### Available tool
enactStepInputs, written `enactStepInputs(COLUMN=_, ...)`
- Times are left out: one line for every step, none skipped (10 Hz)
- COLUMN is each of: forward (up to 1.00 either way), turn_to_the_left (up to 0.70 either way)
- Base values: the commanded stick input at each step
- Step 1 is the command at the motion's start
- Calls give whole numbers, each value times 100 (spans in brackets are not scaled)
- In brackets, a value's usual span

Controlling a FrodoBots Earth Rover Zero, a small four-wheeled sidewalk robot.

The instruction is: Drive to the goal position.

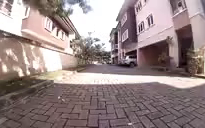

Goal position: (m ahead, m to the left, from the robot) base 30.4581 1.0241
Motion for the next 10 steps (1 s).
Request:
enactStepInputs(forward=69, turn_to_the_left=3)
enactStepInputs(forward=69, turn_to_the_left=3)
enactStepInputs(forward=69, turn_to_the_left=3)
enactStepInputs(forward=69, turn_to_the_left=3)
enactStepInputs(forward=69, turn_to_the_left=3)
enactStepInputs(forward=69, turn_to_the_left=3)
enactStepInputs(forward=69, turn_to_the_left=3)
enactStepInputs(forward=69, turn_to_the_left=3)
enactStepInputs(forward=69, turn_to_the_left=3)
enactStepInputs(forward=69, turn_to_the_left=3)
